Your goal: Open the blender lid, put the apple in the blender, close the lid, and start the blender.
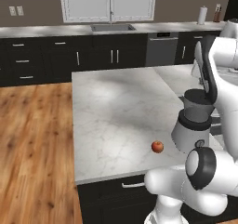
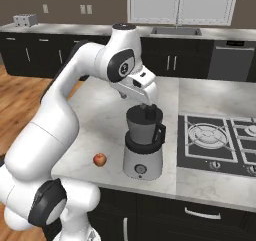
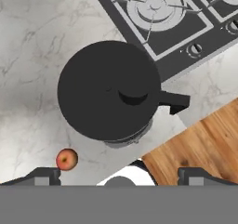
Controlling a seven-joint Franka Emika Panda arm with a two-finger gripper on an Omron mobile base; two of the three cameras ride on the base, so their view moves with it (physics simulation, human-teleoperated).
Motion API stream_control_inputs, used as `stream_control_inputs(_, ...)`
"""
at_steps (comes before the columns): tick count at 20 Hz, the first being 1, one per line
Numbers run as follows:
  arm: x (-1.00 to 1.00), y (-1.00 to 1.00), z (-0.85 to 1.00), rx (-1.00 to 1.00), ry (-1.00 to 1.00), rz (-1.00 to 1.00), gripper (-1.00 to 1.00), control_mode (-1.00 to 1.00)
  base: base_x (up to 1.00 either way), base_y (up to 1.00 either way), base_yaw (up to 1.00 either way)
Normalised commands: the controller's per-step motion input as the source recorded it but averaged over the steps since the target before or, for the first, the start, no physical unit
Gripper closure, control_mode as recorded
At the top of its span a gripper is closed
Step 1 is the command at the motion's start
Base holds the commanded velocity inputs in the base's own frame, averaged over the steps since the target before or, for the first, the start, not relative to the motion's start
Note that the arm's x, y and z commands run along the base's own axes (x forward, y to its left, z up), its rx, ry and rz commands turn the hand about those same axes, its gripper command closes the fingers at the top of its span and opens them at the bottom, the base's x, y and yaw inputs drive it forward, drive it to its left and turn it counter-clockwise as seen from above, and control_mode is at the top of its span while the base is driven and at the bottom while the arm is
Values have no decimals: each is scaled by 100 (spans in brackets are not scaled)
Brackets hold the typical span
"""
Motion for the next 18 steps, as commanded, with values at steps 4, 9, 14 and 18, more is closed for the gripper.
stream_control_inputs(4, 17, -42, -6, 0, 2, -12, -100, -100, 0, 0, 0)
stream_control_inputs(9, 18, -3, -12, 0, 1, -1, -100, -100, 0, 0, 0)
stream_control_inputs(14, 18, -9, -38, 0, 2, 0, -100, -100, 0, 0, 0)
stream_control_inputs(18, 25, -15, -28, 0, 0, 0, -100, -100, 0, 0, 0)
